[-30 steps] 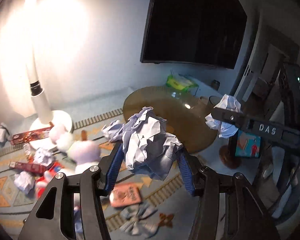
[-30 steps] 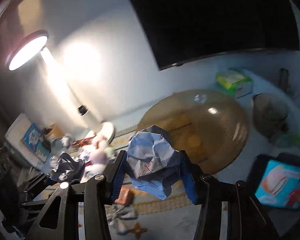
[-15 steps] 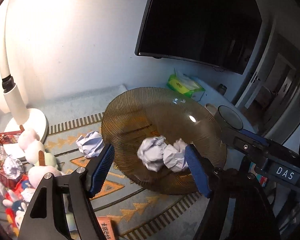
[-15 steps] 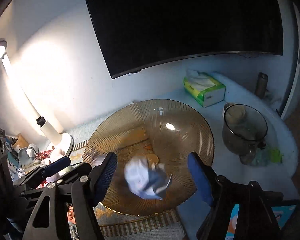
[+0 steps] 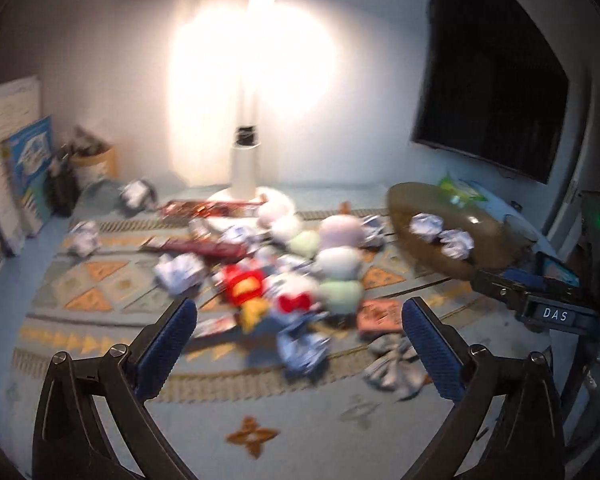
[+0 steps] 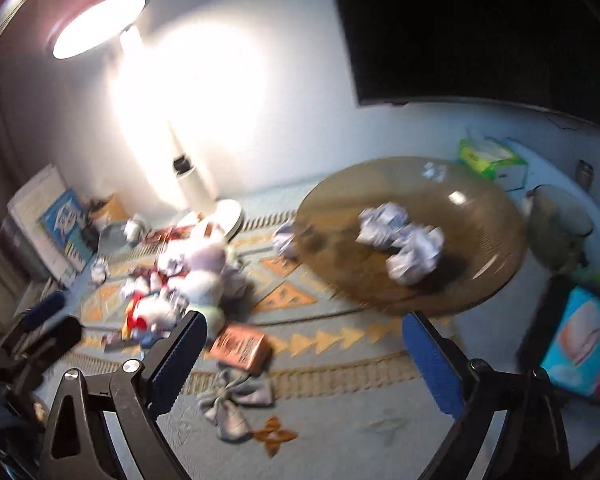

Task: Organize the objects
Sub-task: 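Move both grippers back toward the items on the rug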

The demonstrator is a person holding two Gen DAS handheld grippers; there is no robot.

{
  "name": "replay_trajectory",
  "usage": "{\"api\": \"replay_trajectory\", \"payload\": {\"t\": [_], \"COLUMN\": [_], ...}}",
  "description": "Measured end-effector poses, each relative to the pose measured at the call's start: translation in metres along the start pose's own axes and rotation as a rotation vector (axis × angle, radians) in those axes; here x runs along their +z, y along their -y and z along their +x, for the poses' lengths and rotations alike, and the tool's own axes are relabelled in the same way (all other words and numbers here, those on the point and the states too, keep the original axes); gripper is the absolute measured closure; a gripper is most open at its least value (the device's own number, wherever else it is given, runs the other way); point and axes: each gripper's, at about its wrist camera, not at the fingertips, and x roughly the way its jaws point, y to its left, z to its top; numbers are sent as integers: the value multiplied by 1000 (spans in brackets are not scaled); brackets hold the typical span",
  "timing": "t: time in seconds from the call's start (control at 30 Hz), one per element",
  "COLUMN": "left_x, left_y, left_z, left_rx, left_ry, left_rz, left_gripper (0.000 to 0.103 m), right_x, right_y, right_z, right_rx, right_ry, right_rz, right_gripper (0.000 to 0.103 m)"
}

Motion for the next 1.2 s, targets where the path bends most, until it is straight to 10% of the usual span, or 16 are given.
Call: {"api": "replay_trajectory", "payload": {"t": [0.23,0.77,1.03,1.2], "left_x": [-50,-65,-66,-48], "left_y": [-114,-94,-100,-115], "left_z": [30,63,58,43], "left_rx": [294,346,291,78], "left_ry": [-65,-242,-262,-208], "left_rz": [-159,-44,-80,-157], "left_gripper": [1,1,1,1], "right_x": [-38,-37,-37,-39], "right_y": [2,5,9,7], "right_z": [48,53,61,62], "right_rx": [-97,-124,-109,-93], "right_ry": [-22,-30,-78,-94], "right_rz": [12,29,52,48], "right_gripper": [5,1,1,1]}}
